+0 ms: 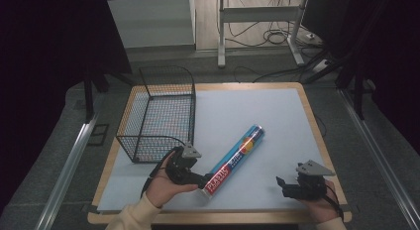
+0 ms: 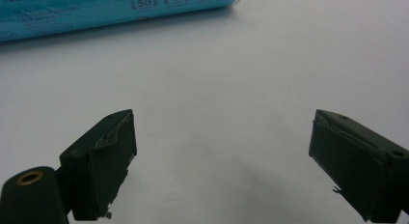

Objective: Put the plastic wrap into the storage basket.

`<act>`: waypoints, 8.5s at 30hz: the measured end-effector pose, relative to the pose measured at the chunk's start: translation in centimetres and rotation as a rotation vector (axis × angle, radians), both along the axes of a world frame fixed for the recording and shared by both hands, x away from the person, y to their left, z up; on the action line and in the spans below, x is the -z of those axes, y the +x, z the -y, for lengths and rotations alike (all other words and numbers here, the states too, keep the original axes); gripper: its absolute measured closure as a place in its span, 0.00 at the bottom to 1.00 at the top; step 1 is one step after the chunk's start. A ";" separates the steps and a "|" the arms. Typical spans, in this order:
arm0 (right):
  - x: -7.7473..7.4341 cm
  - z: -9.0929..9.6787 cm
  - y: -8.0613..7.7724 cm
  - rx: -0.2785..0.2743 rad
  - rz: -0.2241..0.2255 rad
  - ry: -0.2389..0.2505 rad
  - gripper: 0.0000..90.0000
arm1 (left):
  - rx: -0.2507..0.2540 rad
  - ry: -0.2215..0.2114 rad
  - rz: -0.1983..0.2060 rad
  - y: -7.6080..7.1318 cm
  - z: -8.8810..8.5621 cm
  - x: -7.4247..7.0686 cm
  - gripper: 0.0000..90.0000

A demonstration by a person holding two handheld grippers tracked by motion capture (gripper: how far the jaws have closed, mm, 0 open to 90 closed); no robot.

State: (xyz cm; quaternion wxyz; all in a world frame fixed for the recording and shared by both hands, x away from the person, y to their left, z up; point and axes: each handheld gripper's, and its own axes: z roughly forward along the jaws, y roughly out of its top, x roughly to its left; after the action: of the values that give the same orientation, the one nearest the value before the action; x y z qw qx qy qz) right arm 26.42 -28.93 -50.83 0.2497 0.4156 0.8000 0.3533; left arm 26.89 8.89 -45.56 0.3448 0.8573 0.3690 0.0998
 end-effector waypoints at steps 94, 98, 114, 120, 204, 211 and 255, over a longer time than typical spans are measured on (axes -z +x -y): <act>0.1 0.2 0.2 -0.010 -0.017 -0.015 0.12 | 0.008 0.248 -0.218 10.1 13.3 4.8 0.33; 0.1 0.1 0.2 -0.012 -0.018 -0.018 0.12 | -0.002 0.254 -0.221 10.1 13.5 4.8 0.33; 0.0 0.2 0.2 -0.005 -0.013 -0.017 0.12 | 0.020 0.275 -0.303 10.9 13.2 4.5 0.34; -0.1 0.3 0.2 -0.002 -0.006 -0.014 0.12 | 0.052 0.267 -0.299 10.8 12.9 3.1 0.35; -0.1 0.4 0.3 0.007 0.001 -0.007 0.13 | 0.061 0.122 -0.091 14.5 8.4 -11.4 0.35; -0.1 0.4 0.3 0.006 0.000 -0.005 0.13 | 0.053 0.132 -0.071 15.2 8.2 -12.5 0.35; -0.1 0.4 0.3 0.007 0.000 -0.002 0.13 | -0.146 0.149 -0.022 18.1 -0.4 -15.5 0.35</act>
State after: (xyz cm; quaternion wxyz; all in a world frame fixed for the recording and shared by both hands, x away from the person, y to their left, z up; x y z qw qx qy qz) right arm 26.75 -29.33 -50.69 0.2515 0.4182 0.7989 0.3516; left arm 44.99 9.28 -30.08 0.2679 0.8525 0.4257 0.1423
